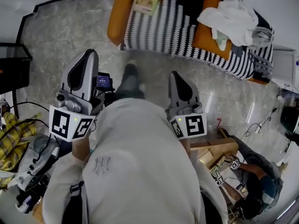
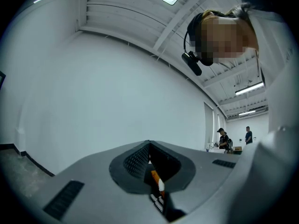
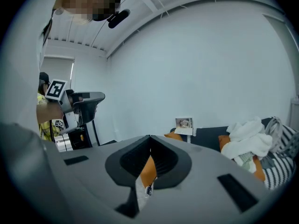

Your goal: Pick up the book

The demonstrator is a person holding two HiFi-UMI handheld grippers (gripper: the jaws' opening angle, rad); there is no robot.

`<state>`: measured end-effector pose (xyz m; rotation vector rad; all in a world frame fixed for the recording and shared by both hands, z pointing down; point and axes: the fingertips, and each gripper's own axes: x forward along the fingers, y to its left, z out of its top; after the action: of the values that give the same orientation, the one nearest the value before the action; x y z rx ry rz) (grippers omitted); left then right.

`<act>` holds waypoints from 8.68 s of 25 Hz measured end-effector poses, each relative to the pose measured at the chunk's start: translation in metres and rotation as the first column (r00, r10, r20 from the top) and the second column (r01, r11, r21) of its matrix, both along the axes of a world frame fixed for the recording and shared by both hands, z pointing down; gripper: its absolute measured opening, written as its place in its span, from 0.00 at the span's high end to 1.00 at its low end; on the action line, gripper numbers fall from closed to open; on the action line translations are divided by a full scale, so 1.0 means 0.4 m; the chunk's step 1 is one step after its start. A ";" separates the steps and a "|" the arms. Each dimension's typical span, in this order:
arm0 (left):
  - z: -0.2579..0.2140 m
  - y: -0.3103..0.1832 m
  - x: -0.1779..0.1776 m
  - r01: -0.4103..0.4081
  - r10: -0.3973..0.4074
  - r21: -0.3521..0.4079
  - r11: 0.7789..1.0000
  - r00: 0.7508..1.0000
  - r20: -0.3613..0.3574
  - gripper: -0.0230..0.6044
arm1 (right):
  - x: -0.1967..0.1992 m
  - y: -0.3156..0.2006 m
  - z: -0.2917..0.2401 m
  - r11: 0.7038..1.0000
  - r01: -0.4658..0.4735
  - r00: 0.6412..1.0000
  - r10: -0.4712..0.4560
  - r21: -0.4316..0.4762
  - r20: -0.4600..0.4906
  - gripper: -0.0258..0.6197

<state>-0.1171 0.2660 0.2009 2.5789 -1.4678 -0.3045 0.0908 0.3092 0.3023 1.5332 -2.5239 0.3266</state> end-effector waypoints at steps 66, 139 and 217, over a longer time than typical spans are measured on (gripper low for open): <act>0.035 -0.867 0.073 0.222 -0.225 -0.119 0.968 0.974 -0.008 0.95 | 0.127 -0.932 0.016 0.989 0.137 0.990 -0.136 -0.050 0.031 0.93; -0.018 -1.135 -0.084 0.142 -0.144 -0.057 0.988 0.988 -0.049 0.95 | -0.013 -1.179 -0.073 0.993 0.093 0.985 -0.102 0.072 0.141 0.93; 0.567 -0.967 0.231 0.076 -0.094 -0.621 0.780 0.996 0.003 0.95 | 0.097 -1.500 0.931 0.854 0.390 0.915 -0.402 -0.344 0.040 0.54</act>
<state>-0.0245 -0.1209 0.4276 1.9676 -1.3759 0.1274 0.1298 -0.2908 0.6747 0.8564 -2.5043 0.6324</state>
